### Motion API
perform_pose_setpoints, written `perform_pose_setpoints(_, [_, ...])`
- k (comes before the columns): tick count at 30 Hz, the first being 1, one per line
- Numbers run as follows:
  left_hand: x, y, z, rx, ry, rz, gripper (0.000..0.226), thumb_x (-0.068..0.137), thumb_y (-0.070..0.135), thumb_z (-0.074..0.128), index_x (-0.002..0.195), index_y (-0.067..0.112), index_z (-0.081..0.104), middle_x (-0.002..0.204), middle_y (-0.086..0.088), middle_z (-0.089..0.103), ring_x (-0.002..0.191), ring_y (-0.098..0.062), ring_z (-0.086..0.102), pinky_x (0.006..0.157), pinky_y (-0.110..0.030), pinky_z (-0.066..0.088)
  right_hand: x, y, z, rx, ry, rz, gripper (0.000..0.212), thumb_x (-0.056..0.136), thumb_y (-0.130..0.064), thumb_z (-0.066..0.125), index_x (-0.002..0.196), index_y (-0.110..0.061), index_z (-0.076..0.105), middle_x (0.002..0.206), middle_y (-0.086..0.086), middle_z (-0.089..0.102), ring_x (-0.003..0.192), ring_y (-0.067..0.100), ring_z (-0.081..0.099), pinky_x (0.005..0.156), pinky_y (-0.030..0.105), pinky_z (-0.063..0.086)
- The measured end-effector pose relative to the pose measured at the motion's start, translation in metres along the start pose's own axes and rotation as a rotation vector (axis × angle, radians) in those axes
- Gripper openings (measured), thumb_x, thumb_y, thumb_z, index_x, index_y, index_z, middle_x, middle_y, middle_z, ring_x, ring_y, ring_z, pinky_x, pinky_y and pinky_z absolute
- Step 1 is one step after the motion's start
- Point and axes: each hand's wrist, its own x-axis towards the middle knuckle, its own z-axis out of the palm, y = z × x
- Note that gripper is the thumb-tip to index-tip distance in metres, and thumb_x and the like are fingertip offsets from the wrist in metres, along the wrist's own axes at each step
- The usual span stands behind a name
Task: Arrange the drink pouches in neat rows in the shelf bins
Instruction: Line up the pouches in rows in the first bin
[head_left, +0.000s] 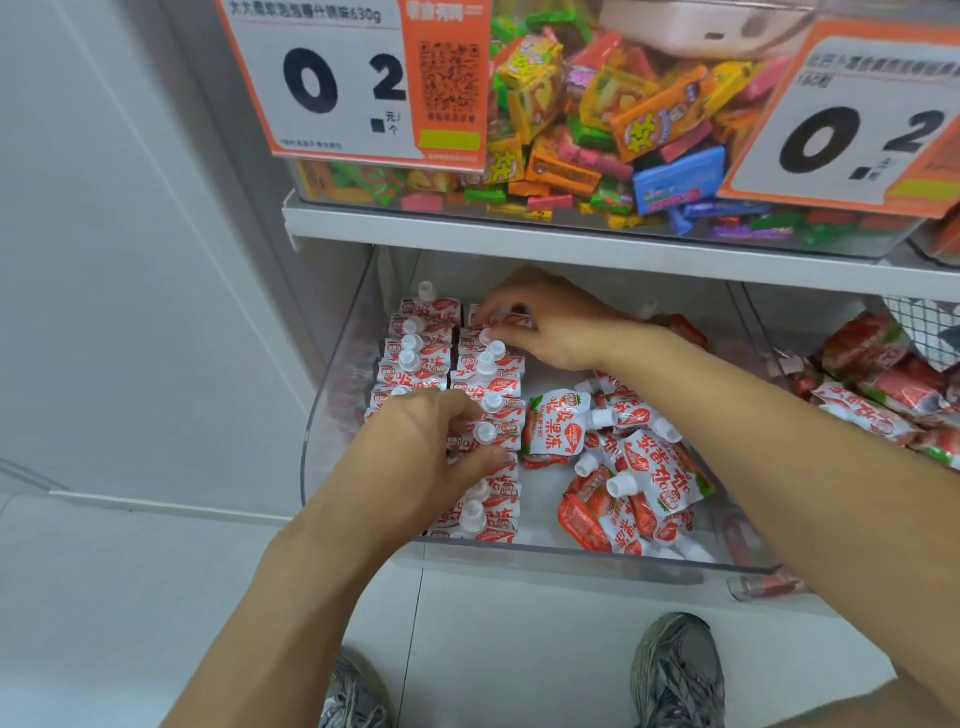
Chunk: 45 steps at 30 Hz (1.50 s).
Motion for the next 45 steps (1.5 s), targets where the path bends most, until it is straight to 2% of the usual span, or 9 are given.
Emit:
perform_pose_setpoints(4, [0.0, -0.001, 0.001, 0.002, 0.007, -0.002, 0.048, 0.079, 0.052, 0.069, 0.117, 0.024, 0.065, 0.11, 0.008, 0.068, 0.096, -0.007, 0.063, 0.085, -0.025, 0.053, 0.01, -0.003, -0.003, -0.121, -0.216, 0.003, 0.033, 0.105, -0.033, 0.045, 0.133, -0.026, 0.062, 0.136, 0.008, 0.053, 0.131, 0.026, 0.041, 0.106, 0.03, 0.029])
perform_pose_setpoints(6, [0.0, 0.0, 0.0, 0.004, 0.003, -0.006, 0.047, 0.079, 0.052, 0.069, 0.117, 0.024, 0.064, 0.11, 0.008, 0.068, 0.097, -0.007, 0.063, 0.085, -0.025, 0.053, 0.016, -0.004, -0.003, -0.124, -0.242, -0.007, 0.031, 0.103, -0.034, 0.048, 0.128, -0.023, 0.065, 0.129, 0.007, 0.058, 0.124, 0.026, 0.049, 0.107, 0.036, 0.036])
perform_pose_setpoints(18, [-0.001, -0.002, -0.001, -0.005, -0.005, -0.001, 0.048, 0.08, 0.052, 0.067, 0.12, 0.025, 0.063, 0.113, 0.008, 0.067, 0.099, -0.007, 0.062, 0.087, -0.028, 0.053, 0.011, 0.008, 0.005, 0.169, 0.044, 0.143, 0.032, 0.108, -0.025, 0.032, 0.111, -0.011, 0.06, 0.109, -0.001, 0.058, 0.102, 0.017, 0.054, 0.083, 0.026, 0.038])
perform_pose_setpoints(24, [0.0, 0.0, -0.001, 0.012, -0.007, 0.012, 0.048, 0.081, 0.052, 0.066, 0.12, 0.024, 0.063, 0.113, 0.007, 0.067, 0.099, -0.008, 0.062, 0.087, -0.027, 0.053, 0.009, -0.007, 0.011, 0.095, -0.147, 0.176, 0.03, 0.108, -0.032, 0.029, 0.123, -0.018, 0.052, 0.119, 0.003, 0.055, 0.105, 0.02, 0.054, 0.086, 0.033, 0.042])
perform_pose_setpoints(30, [-0.004, -0.001, 0.0, 0.035, -0.027, 0.036, 0.053, 0.083, 0.056, 0.063, 0.127, 0.026, 0.058, 0.12, 0.006, 0.062, 0.104, -0.01, 0.059, 0.089, -0.028, 0.052, -0.004, -0.006, 0.007, 0.438, 0.148, 0.357, 0.04, 0.103, -0.039, 0.044, 0.138, -0.021, 0.045, 0.136, 0.0, 0.055, 0.12, 0.018, 0.055, 0.099, 0.034, 0.044])
perform_pose_setpoints(36, [-0.009, -0.001, 0.0, 0.066, -0.096, 0.071, 0.068, 0.078, 0.063, 0.063, 0.137, 0.034, 0.046, 0.127, 0.009, 0.053, 0.115, -0.011, 0.049, 0.097, -0.029, 0.045, -0.001, -0.027, 0.016, 0.582, 0.046, 0.488, 0.047, 0.097, -0.041, 0.051, 0.138, -0.024, 0.035, 0.125, 0.006, 0.062, 0.103, 0.028, 0.064, 0.093, 0.049, 0.054])
perform_pose_setpoints(41, [-0.009, 0.002, -0.002, 0.073, -0.082, 0.052, 0.062, 0.08, 0.059, 0.064, 0.134, 0.034, 0.049, 0.126, 0.008, 0.055, 0.114, -0.012, 0.05, 0.093, -0.026, 0.044, -0.004, -0.029, 0.012, 1.101, 0.027, 0.63, 0.061, 0.089, -0.044, 0.061, 0.135, -0.009, 0.044, 0.126, 0.013, 0.063, 0.112, 0.031, 0.064, 0.095, 0.06, 0.051])
perform_pose_setpoints(43, [-0.01, 0.003, -0.002, 0.075, -0.078, 0.052, 0.059, 0.081, 0.057, 0.064, 0.133, 0.033, 0.05, 0.125, 0.007, 0.056, 0.113, -0.013, 0.051, 0.093, -0.027, 0.045, -0.005, -0.037, 0.018, 1.12, -0.071, 0.62, 0.033, 0.097, -0.042, 0.053, 0.114, -0.014, 0.055, 0.129, 0.01, 0.063, 0.117, 0.029, 0.063, 0.099, 0.057, 0.049])
perform_pose_setpoints(45, [-0.009, 0.002, -0.002, 0.093, -0.076, 0.054, 0.059, 0.082, 0.056, 0.063, 0.134, 0.032, 0.05, 0.126, 0.006, 0.057, 0.113, -0.014, 0.051, 0.093, -0.028, 0.045, -0.005, -0.039, 0.021, 1.193, -0.07, 0.629, 0.028, 0.102, -0.04, 0.047, 0.107, -0.016, 0.061, 0.132, 0.009, 0.061, 0.123, 0.028, 0.057, 0.105, 0.056, 0.044])
